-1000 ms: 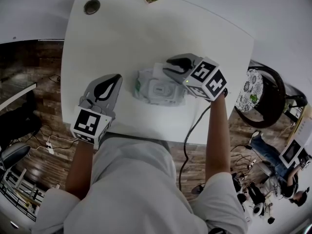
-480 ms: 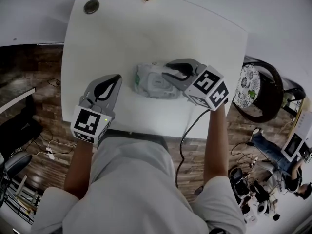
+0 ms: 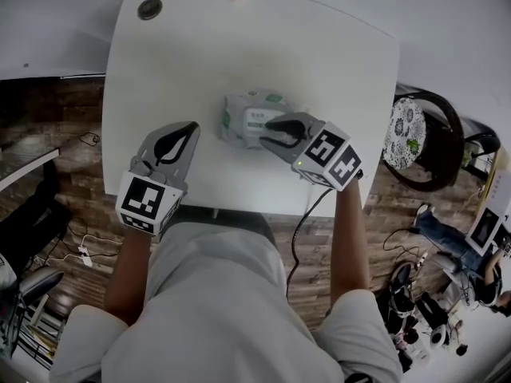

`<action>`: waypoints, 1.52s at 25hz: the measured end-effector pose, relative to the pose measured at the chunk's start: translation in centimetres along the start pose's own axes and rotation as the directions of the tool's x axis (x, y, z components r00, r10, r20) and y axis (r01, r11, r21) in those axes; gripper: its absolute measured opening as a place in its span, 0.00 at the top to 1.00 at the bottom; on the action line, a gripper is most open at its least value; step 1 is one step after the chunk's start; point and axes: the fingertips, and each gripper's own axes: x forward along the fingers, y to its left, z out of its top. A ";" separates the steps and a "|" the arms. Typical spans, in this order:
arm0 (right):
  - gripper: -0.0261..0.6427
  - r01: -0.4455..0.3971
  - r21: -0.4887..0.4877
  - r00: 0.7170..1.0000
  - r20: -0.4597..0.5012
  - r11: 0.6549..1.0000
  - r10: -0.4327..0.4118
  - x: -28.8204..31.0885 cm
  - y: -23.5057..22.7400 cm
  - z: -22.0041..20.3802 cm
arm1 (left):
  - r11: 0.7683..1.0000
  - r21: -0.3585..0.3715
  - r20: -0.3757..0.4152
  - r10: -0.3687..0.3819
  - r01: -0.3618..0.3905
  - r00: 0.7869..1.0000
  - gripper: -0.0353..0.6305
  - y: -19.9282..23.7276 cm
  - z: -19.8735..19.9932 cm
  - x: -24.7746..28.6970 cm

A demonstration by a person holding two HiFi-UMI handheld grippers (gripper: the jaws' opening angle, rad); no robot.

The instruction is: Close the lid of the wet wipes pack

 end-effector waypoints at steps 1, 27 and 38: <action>0.78 0.002 0.009 1.000 0.001 1.000 -0.002 0.2 0.2 -0.3 | 1.000 0.001 -0.001 0.000 0.000 1.000 0.95 0.0 -0.1 -0.2; 0.78 0.210 0.023 0.976 -0.068 0.977 -0.208 2.7 0.6 -2.1 | 0.999 0.027 0.017 -0.025 0.024 1.000 0.95 -1.1 -1.1 -2.6; 0.84 0.432 0.180 0.873 0.165 0.884 -0.460 -2.6 2.0 0.4 | 0.997 0.061 0.064 -0.056 0.052 0.996 0.95 -1.2 0.6 -4.6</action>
